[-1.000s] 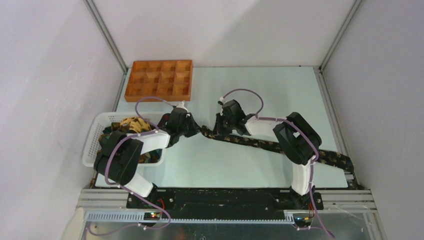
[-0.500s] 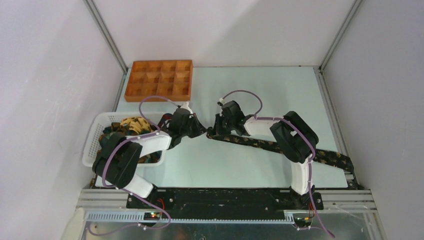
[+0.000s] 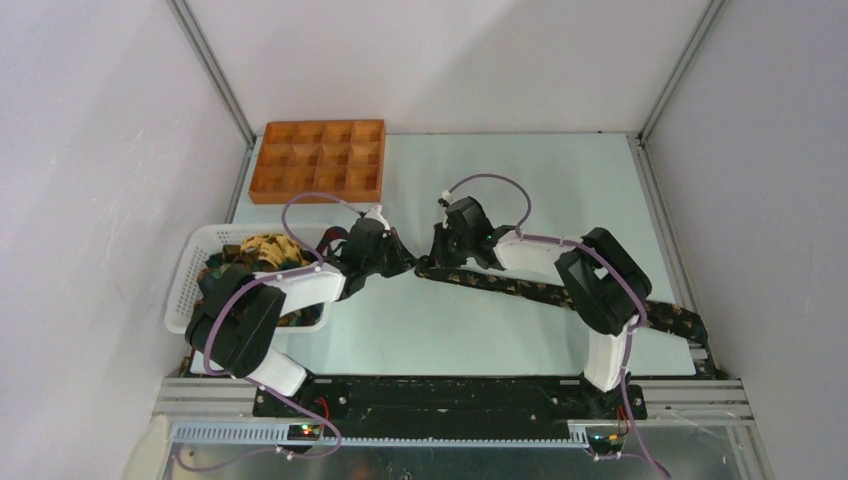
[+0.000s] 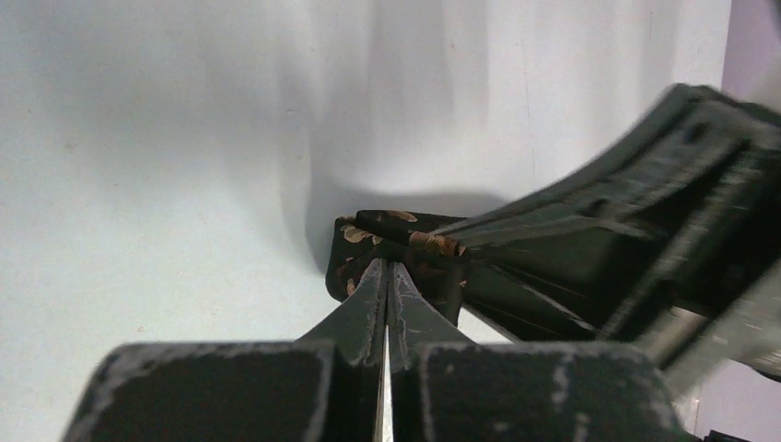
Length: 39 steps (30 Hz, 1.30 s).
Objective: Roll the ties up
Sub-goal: Roll the tie at the center of the board.
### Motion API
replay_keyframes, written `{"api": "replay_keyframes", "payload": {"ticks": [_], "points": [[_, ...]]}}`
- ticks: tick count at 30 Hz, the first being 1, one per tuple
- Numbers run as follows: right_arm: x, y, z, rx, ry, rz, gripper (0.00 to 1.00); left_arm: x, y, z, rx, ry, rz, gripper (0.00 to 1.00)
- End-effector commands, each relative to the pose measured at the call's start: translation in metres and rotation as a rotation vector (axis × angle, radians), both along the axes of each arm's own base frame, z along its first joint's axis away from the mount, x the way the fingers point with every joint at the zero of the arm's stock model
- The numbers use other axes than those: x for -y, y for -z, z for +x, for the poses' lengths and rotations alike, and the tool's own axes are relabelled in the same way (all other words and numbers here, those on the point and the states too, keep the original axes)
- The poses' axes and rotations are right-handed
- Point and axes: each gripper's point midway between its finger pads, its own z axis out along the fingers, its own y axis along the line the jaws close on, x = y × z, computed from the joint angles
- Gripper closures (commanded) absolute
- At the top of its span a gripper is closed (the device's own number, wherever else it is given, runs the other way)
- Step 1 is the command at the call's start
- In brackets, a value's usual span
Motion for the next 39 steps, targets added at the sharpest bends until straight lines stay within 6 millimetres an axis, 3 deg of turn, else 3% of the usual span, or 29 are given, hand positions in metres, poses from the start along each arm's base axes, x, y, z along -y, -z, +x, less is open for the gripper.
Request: {"api": "replay_keyframes", "payload": {"ticks": [1,9,15,23,33,39], "points": [[0.009,-0.058,0.014,0.140,0.032,-0.002,0.98,0.009,-0.014,0.011,0.053,0.000,-0.027,1.00],[0.031,-0.074,0.013,0.199,0.067,-0.072,0.97,0.011,-0.012,0.014,0.049,0.005,-0.022,1.00],[0.024,-0.079,0.007,0.191,0.027,-0.028,0.97,0.019,-0.012,0.019,0.048,0.023,-0.015,1.00],[0.014,-0.061,0.010,0.139,0.019,0.007,0.98,0.024,-0.003,0.016,0.026,0.040,0.001,1.00],[0.021,-0.029,0.022,0.096,0.053,-0.020,0.99,0.020,0.004,0.010,0.020,0.044,0.013,1.00],[0.020,-0.017,0.016,0.067,0.040,-0.041,0.99,0.021,0.005,0.010,0.018,0.047,0.012,1.00]]}}
